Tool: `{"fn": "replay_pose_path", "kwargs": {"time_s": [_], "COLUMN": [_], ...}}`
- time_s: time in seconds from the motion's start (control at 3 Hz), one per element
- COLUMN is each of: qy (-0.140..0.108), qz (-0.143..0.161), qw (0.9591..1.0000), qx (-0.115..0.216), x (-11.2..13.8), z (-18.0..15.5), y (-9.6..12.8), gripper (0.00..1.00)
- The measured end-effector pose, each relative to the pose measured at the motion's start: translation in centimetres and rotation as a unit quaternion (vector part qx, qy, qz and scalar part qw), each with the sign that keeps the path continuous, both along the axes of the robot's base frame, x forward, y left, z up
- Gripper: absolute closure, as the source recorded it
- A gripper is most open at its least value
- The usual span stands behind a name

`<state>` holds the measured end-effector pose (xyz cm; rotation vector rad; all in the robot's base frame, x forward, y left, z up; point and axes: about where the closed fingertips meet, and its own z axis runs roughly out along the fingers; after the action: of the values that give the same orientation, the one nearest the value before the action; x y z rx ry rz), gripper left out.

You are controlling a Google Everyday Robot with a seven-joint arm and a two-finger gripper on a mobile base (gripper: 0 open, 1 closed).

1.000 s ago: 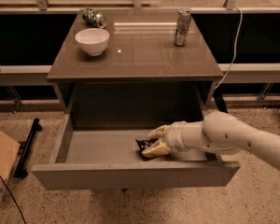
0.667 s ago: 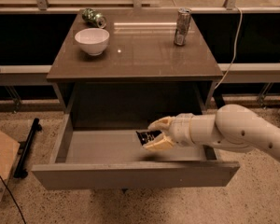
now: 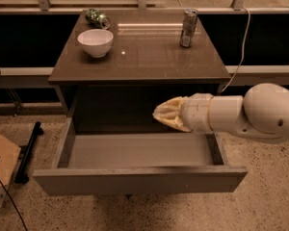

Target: Pick rxbar chocolate from top drawer and place on counter

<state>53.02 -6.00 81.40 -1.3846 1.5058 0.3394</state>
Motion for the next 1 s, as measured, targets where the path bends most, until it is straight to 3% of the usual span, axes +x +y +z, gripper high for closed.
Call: {"fn": "replay_pose_path", "kwargs": {"time_s": [0.33,0.67,1.0], "qy": [-0.039,-0.039,-0.039], "qz": [-0.004,-0.003,-0.001], "qw": [0.9992,0.9992,0.9992], "qx": [0.001,0.001,0.000], "x": [1.11,1.10,1.02], "z": [5.09,5.07,5.04], "y": [0.31,0.46,0.71], "gripper": [1.00,0.83,0.57]}}
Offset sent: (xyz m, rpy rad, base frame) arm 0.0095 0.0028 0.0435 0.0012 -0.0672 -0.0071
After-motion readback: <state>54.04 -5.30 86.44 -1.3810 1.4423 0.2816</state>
